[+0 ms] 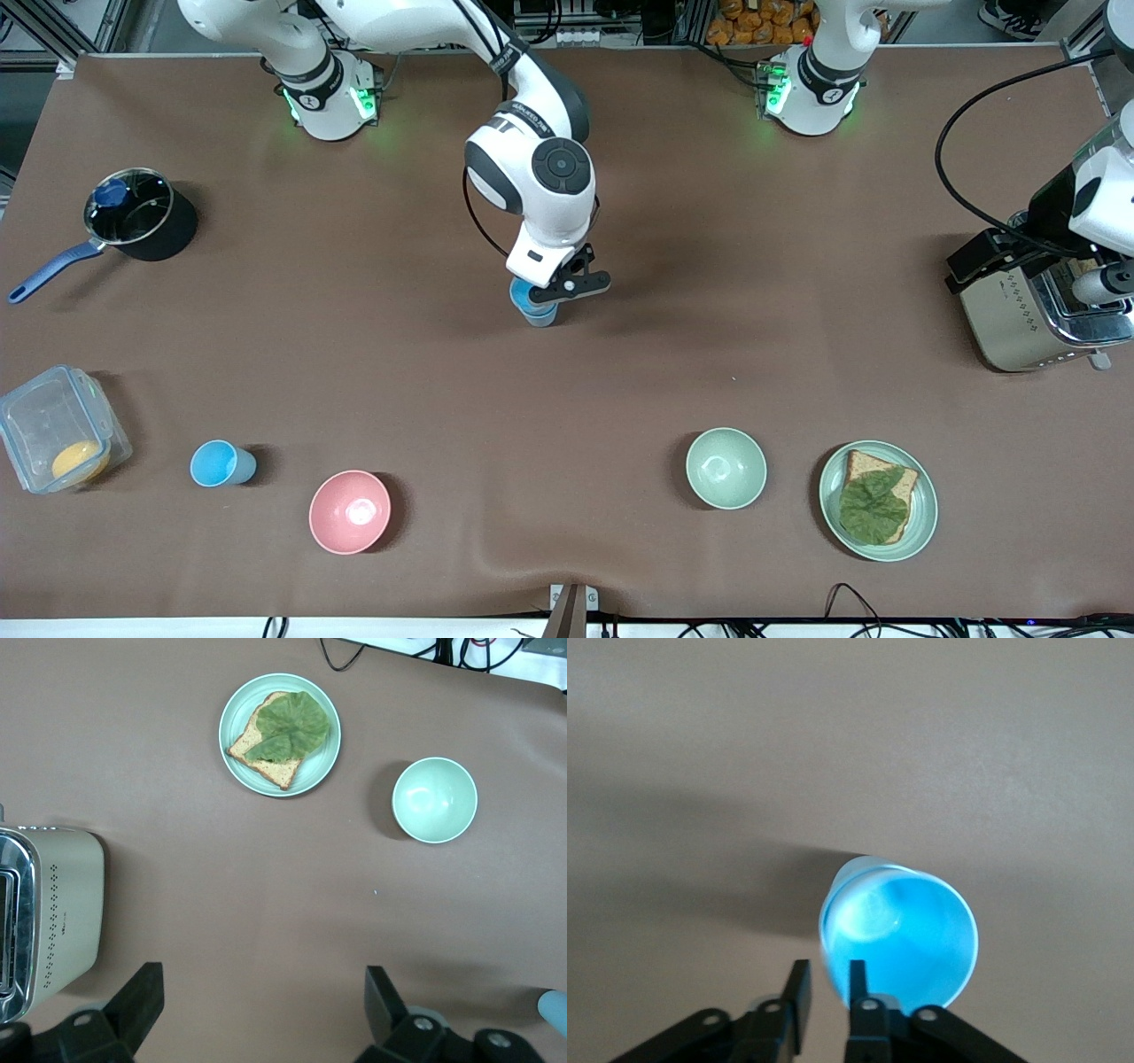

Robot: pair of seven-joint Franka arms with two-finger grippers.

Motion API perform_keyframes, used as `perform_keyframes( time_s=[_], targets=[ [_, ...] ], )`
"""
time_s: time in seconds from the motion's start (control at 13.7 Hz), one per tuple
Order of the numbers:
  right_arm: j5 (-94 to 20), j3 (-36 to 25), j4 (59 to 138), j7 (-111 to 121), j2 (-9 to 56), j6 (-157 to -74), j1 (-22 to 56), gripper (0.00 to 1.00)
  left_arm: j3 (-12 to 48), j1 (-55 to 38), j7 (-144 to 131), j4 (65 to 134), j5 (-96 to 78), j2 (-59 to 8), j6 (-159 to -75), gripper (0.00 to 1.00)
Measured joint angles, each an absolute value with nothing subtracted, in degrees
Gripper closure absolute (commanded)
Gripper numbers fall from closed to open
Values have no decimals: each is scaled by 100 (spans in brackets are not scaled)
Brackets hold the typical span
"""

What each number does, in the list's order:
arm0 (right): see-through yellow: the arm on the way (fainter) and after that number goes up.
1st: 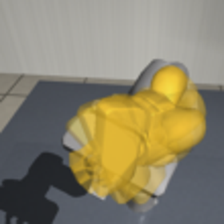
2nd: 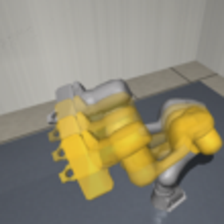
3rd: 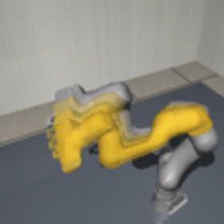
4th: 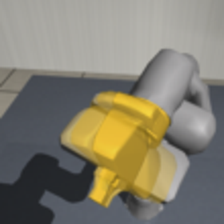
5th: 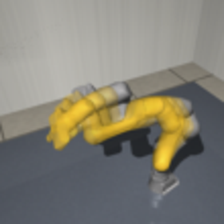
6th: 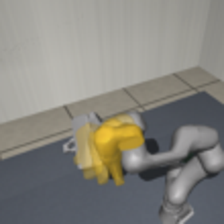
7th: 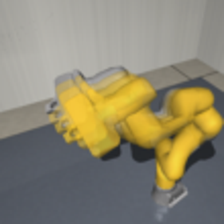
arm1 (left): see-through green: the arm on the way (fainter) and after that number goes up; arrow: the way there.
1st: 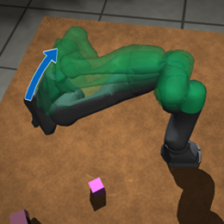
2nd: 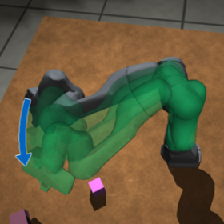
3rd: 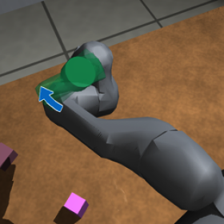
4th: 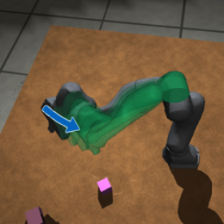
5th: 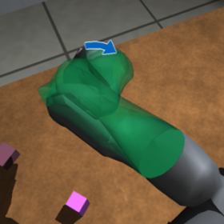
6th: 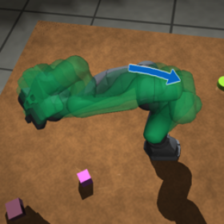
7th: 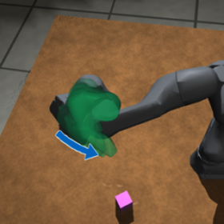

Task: Stack blue cups with both arms
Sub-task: 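Open the right gripper and lift it off the stacked cups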

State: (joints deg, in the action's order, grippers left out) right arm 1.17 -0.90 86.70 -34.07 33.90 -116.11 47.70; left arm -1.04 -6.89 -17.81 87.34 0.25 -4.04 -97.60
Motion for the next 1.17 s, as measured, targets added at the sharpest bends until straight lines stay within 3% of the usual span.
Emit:
perform_keyframes(
  time_s=[0.44, 0.95, 1.17],
  targets=[
    [117, -180, 8589, -3533, 3284, -11190, 4554, 0, -92, -699, -1781, 8734, 24, -404, -9756, 0],
    [80, -217, 8527, -1792, 2241, -9766, 2862, 0, -85, -705, -1781, 8733, 21, -404, -9642, 0],
    [66, -227, 8818, -925, 1635, -9516, 1994, 0, -84, -708, -1781, 8732, 21, -404, -9619, 0]
  ],
)
